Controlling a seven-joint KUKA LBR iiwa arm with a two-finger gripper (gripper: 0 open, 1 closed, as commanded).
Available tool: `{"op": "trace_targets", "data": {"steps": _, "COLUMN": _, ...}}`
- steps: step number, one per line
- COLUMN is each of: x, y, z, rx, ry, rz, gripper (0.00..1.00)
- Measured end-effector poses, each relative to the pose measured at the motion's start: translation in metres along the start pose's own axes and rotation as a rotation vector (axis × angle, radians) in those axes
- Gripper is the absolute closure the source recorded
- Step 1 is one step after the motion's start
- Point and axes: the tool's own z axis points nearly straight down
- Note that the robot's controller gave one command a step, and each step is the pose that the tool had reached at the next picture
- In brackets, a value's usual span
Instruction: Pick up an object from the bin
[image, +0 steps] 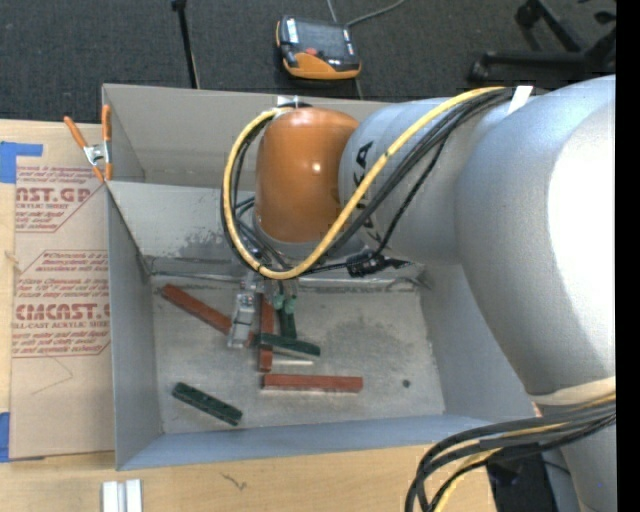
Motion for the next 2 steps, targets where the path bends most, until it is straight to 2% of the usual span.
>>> {"op": "trace_targets", "data": {"steps": 1, "x": 0.004, "y": 0.0, "z": 0.073, "rx": 0.0, "ry": 0.0, "rz": 0.173, "gripper": 0.0}}
{"op": "trace_targets", "data": {"steps": 2, "x": 0.0, "y": 0.002, "z": 0.093, "rx": -0.005, "ry": -0.003, "rz": 0.254, "gripper": 1.0}}
